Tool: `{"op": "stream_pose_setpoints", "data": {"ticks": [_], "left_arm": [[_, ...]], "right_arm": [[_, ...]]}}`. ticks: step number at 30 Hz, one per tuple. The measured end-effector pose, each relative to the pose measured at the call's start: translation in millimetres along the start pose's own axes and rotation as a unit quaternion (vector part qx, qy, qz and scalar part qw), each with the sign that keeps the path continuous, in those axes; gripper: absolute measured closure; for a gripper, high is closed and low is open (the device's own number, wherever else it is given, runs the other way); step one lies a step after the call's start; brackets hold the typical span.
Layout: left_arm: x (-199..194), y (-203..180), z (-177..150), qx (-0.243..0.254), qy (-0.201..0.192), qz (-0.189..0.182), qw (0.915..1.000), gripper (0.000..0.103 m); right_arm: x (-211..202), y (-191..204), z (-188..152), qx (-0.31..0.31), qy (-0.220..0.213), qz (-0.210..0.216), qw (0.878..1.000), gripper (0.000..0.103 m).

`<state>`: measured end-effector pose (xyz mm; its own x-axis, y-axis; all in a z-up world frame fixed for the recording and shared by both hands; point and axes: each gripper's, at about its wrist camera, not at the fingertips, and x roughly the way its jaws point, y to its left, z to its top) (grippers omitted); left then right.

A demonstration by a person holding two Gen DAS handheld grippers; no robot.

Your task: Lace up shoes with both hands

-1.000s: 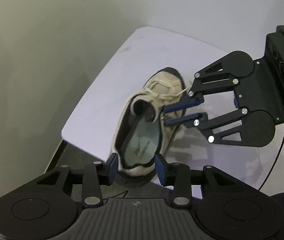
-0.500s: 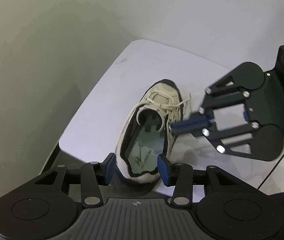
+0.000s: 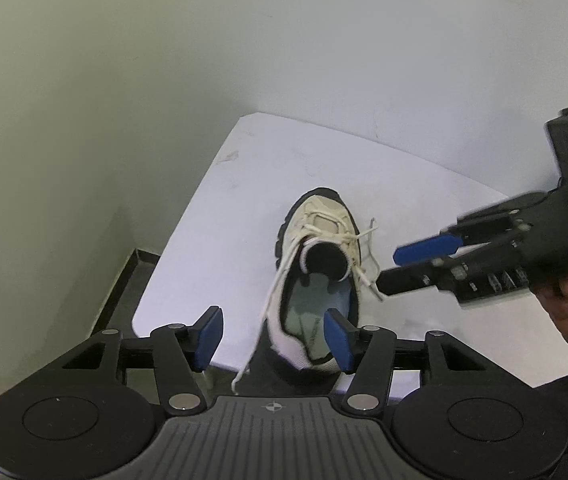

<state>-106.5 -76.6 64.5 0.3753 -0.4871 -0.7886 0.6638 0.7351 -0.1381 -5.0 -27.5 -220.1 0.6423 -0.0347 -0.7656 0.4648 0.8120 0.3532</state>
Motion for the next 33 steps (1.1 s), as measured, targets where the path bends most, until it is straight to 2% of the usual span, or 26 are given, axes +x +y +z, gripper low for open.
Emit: {"op": "stream_pose_setpoints", "data": {"ticks": [2,4,7,11,16,18,19,20,24,26,29,33], "left_arm": [[-1.0,10.8,-4.2,0.002,0.003,-0.009,1.0,0.051],[-1.4,16.8,-6.4,0.005,0.004,-0.011,0.9999,0.051],[-3.2,33.3,-10.2,0.009,0.006,-0.025,0.9996,0.051],[-8.6,44.1,-13.9,0.021,-0.001,-0.041,0.9989,0.051],[-11.3,53.8,-22.3,0.024,-0.006,-0.059,0.9979,0.051],[-11.1,55.6,-27.0,0.025,-0.006,-0.062,0.9977,0.051],[-11.5,56.1,-30.5,0.026,-0.007,-0.063,0.9976,0.051],[-13.0,56.6,-32.9,0.024,-0.007,-0.063,0.9977,0.051],[-22.5,60.1,-43.8,0.009,-0.01,-0.063,0.9979,0.051],[-25.3,61.2,-49.2,0.008,-0.008,-0.062,0.998,0.051],[-30.2,61.6,-54.1,0.015,-0.005,-0.059,0.9982,0.051],[-41.0,62.2,-58.8,0.02,-0.011,-0.058,0.9981,0.051]], "right_arm": [[5.0,-5.1,-1.9,0.06,0.004,-0.003,0.998,0.072],[10.1,-10.1,-3.8,0.12,0.008,-0.006,0.993,0.073],[17.6,-17.7,-6.7,0.21,0.014,-0.01,0.978,0.101],[25.6,-24.7,-11.3,0.313,0.021,-0.014,0.95,0.103],[13.3,4.7,-26.4,0.293,0.026,0.013,0.956,0.103],[10.2,19.5,-37.0,0.276,0.041,0.022,0.96,0.1],[7.9,21.5,-39.5,0.276,0.038,0.02,0.96,0.095],[4.0,22.7,-44.2,0.276,0.029,0.015,0.961,0.091],[-10.1,14.6,-44.4,0.299,-0.008,-0.007,0.954,0.085],[-10.0,10.4,-39.7,0.298,-0.021,-0.017,0.954,0.074],[-2.4,8.6,-22.6,0.27,-0.04,-0.072,0.959,0.072],[12.1,10.1,-10.0,0.228,-0.041,-0.111,0.966,0.073]]}}
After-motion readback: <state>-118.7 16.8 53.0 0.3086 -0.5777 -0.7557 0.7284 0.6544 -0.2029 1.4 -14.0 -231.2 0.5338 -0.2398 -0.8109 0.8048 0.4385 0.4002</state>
